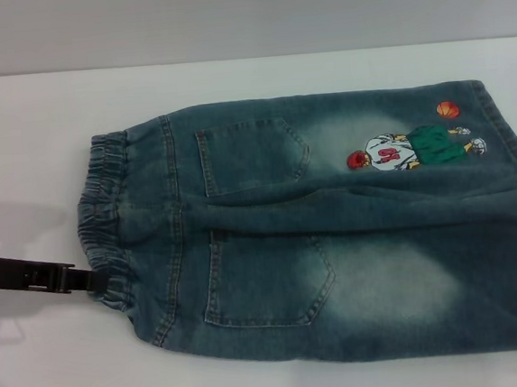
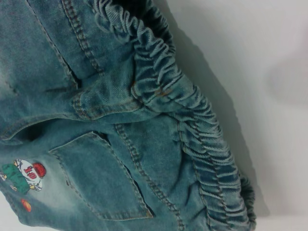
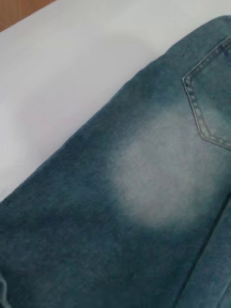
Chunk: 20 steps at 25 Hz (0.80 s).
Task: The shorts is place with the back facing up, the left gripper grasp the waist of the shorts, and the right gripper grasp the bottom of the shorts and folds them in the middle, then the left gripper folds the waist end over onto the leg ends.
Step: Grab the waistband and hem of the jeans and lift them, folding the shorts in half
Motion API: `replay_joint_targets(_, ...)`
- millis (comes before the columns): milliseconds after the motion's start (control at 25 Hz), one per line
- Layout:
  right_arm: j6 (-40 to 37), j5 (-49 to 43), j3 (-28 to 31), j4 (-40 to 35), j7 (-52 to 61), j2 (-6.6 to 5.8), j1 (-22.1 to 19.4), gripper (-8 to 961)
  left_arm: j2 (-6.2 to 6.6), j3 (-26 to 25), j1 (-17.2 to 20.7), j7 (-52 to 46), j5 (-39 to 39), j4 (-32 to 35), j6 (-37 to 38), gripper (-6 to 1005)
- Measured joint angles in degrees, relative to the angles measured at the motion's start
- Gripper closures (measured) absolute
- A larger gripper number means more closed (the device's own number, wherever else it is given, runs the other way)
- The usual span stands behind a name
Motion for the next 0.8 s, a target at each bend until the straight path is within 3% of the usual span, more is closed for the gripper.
replay_joint_targets(280,0.6,-0.1,0.3,-0.3,0.1,-0.25,-0.2,343,0.00,0.0,0.1,0.1,0.0,0.0,0.0,979)
replay_joint_targets(800,0.9,0.3,-0.3,0.1,-0.1,0.53,0.5,349,0.00,0.0,-0.4,0.0,0.1,0.0,0.1,980)
